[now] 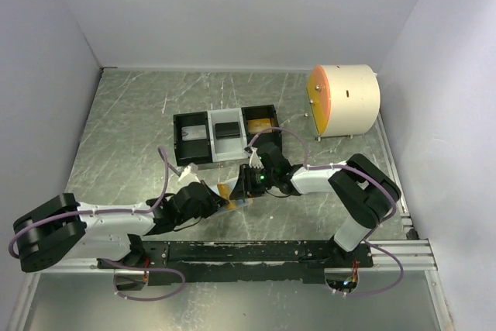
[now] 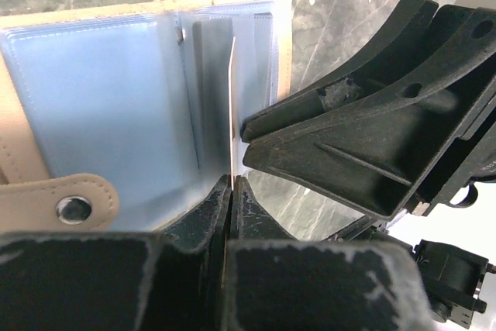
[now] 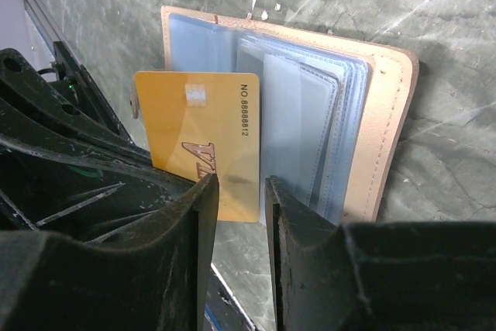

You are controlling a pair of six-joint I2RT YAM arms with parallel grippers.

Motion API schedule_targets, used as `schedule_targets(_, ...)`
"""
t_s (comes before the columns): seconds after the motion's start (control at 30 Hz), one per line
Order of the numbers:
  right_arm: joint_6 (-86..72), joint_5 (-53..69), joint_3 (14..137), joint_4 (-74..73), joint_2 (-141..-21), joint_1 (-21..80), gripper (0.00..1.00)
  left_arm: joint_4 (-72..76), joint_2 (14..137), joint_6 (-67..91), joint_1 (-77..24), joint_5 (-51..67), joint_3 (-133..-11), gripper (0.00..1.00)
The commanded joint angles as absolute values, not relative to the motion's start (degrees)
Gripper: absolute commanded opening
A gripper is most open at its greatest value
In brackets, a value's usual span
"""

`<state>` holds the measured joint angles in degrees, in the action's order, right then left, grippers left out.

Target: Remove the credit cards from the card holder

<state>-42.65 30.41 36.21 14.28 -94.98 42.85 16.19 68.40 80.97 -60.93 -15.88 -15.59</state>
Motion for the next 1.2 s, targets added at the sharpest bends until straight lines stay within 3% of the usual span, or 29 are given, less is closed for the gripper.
schedule_targets(0.0, -41.5, 28.5, 35.2, 10.2, -95.6, 43.1, 0.32, 10.6, 65.7, 81.7, -61.3, -18.2, -17.1, 0.07)
schedule_targets(0.63, -38.8, 17.4, 31.4, 9.8, -70.3, 42.1, 0.60, -6.0, 46.6, 70.1, -61.3, -19.5, -20.6, 0.07)
schedule_targets(0.97, -35.9, 12.6, 21.9, 19.4, -55.9, 42.1, 0.64, -1.4, 43.7, 60.9, -61.2, -16.0, -22.7, 0.07)
schedule_targets(1.17, -36.6, 12.6, 22.1, 15.2, -51.4, 41.3, 0.63, 6.4, 43.5, 55.6, -61.3, -10.9, -21.8, 0.07)
